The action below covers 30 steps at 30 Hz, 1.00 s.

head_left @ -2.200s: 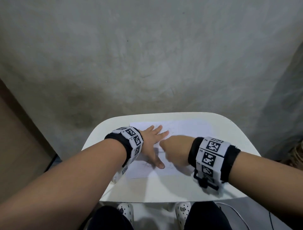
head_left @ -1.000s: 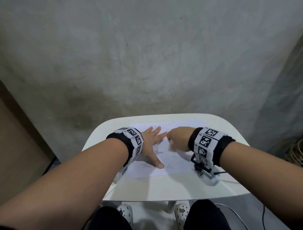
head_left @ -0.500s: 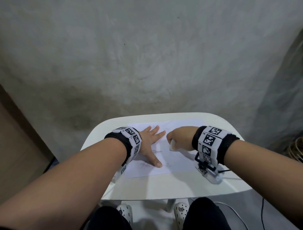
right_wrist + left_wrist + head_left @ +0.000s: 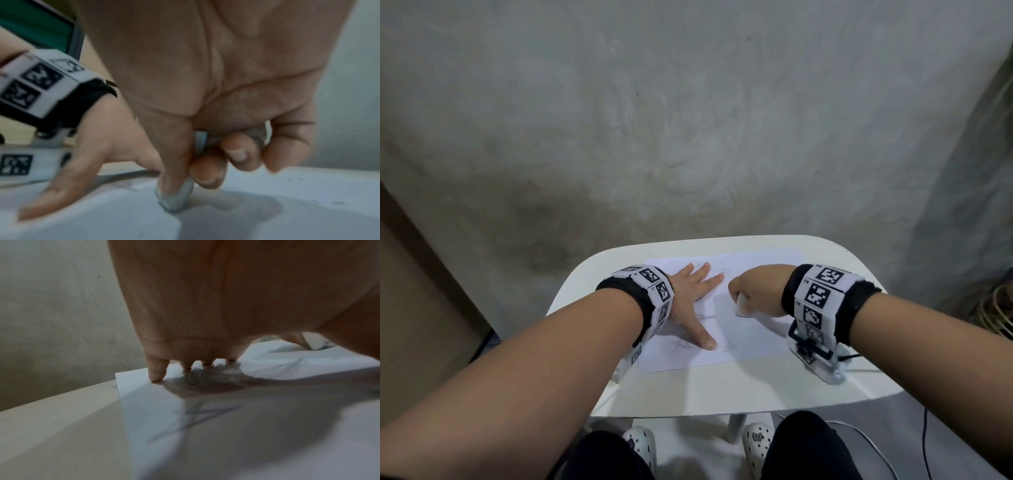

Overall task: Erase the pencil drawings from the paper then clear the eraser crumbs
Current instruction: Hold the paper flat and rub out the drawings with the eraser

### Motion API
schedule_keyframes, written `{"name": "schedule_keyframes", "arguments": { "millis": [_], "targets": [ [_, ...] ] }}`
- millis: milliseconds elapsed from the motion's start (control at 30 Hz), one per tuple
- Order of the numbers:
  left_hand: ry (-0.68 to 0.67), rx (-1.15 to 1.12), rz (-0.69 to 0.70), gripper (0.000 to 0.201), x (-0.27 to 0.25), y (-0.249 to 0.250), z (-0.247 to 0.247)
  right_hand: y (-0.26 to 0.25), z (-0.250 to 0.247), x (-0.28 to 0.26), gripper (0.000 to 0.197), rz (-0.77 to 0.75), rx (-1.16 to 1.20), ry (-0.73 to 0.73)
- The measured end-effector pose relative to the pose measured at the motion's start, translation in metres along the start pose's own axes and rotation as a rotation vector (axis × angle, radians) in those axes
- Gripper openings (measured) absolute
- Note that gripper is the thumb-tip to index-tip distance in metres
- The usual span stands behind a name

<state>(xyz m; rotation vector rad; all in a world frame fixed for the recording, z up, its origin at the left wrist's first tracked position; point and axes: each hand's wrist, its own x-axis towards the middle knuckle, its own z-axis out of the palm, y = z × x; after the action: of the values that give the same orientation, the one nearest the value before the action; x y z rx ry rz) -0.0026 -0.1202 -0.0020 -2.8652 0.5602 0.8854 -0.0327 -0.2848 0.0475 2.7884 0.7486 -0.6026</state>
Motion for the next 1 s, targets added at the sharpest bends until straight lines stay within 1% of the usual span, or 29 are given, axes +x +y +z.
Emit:
{"name": "schedule_keyframes", "arguments": {
  "millis": [67, 167, 200, 267, 300, 367, 433, 467, 500, 533, 567, 600, 633, 667, 700, 733, 767, 800, 833, 900, 933, 967, 1000],
  "targets": [
    [-0.003, 0.002, -0.001, 0.133, 0.0, 0.0, 0.0, -0.003, 0.002, -0.001, 0.004, -0.024, -0.041, -0.006],
    [0.002, 0.009, 0.003, 0.131, -0.002, 0.001, 0.0, -0.01, 0.001, -0.004, 0.005, -0.076, -0.103, -0.078],
    [0.006, 0.015, 0.004, 0.131, -0.002, 0.0, 0.0, -0.012, -0.004, 0.0, 0.01, -0.061, -0.113, -0.067],
    [0.006, 0.021, 0.013, 0.129, -0.002, 0.0, 0.0, -0.011, -0.012, 0.009, 0.025, -0.014, -0.088, 0.004],
    [0.009, 0.01, 0.022, 0.129, -0.002, 0.0, 0.0, -0.013, -0.014, 0.011, 0.028, -0.007, -0.066, 0.028],
    [0.016, -0.015, 0.028, 0.129, -0.001, -0.001, -0.001, -0.014, -0.01, 0.012, 0.02, -0.066, -0.054, 0.029],
    [0.02, -0.019, 0.022, 0.131, 0.001, -0.002, 0.001, -0.011, -0.004, 0.006, 0.023, -0.12, -0.056, -0.022],
    [0.02, -0.014, 0.017, 0.132, 0.002, -0.003, 0.002, -0.007, -0.002, 0.0, 0.02, -0.127, -0.068, -0.063],
    [0.021, -0.007, 0.013, 0.133, 0.002, -0.004, 0.003, -0.001, -0.001, -0.004, 0.013, -0.127, -0.07, -0.094],
    [0.022, -0.004, 0.013, 0.133, 0.003, -0.005, 0.004, 0.006, -0.002, -0.005, 0.006, -0.111, -0.04, -0.104],
    [0.024, -0.002, 0.012, 0.133, 0.004, -0.005, 0.005, 0.014, -0.001, -0.004, 0.003, -0.091, 0.071, -0.084],
    [0.026, 0.002, 0.013, 0.133, 0.004, -0.005, 0.005, 0.021, 0.001, -0.004, 0.005, -0.068, 0.294, -0.051],
    [0.026, 0.008, 0.01, 0.133, 0.004, -0.005, 0.005, 0.026, 0.004, -0.004, 0.009, -0.046, 0.616, -0.04],
    [0.026, 0.015, 0.005, 0.133, 0.004, -0.004, 0.005, 0.029, 0.009, -0.003, 0.011, -0.043, 0.973, -0.088],
    [0.026, 0.019, -0.003, 0.133, 0.004, -0.004, 0.004, 0.029, 0.016, -0.003, 0.01, -0.058, 1.294, -0.201],
    [0.028, 0.02, -0.01, 0.133, 0.004, -0.002, 0.005, 0.026, 0.026, -0.004, 0.009, -0.074, 1.506, -0.335],
    [0.034, 0.018, -0.013, 0.133, 0.003, -0.001, 0.005, 0.022, 0.035, -0.006, 0.01, -0.076, 1.618, -0.421],
    [0.04, 0.014, -0.01, 0.133, 0.003, -0.001, 0.005, 0.02, 0.041, -0.006, 0.011, -0.042, 1.693, -0.408],
    [0.041, 0.011, -0.003, 0.133, 0.004, -0.002, 0.006, 0.02, 0.043, -0.005, 0.011, 0.029, 1.755, -0.299],
    [0.039, 0.003, 0.004, 0.133, 0.004, -0.003, 0.005, 0.028, 0.04, -0.003, 0.017, 0.198, 1.872, 0.104],
    [0.036, -0.001, 0.003, 0.133, 0.003, -0.003, 0.005, 0.032, 0.039, -0.003, 0.018, 0.237, 1.932, 0.223],
    [0.035, -0.005, 0.001, 0.133, 0.002, -0.003, 0.004, 0.032, 0.039, -0.005, 0.017, 0.238, 2.0, 0.223],
    [0.035, -0.009, 0.0, 0.133, 0.002, -0.002, 0.004, 0.026, 0.04, -0.008, 0.016, 0.195, 2.039, 0.119]
  ]
}}
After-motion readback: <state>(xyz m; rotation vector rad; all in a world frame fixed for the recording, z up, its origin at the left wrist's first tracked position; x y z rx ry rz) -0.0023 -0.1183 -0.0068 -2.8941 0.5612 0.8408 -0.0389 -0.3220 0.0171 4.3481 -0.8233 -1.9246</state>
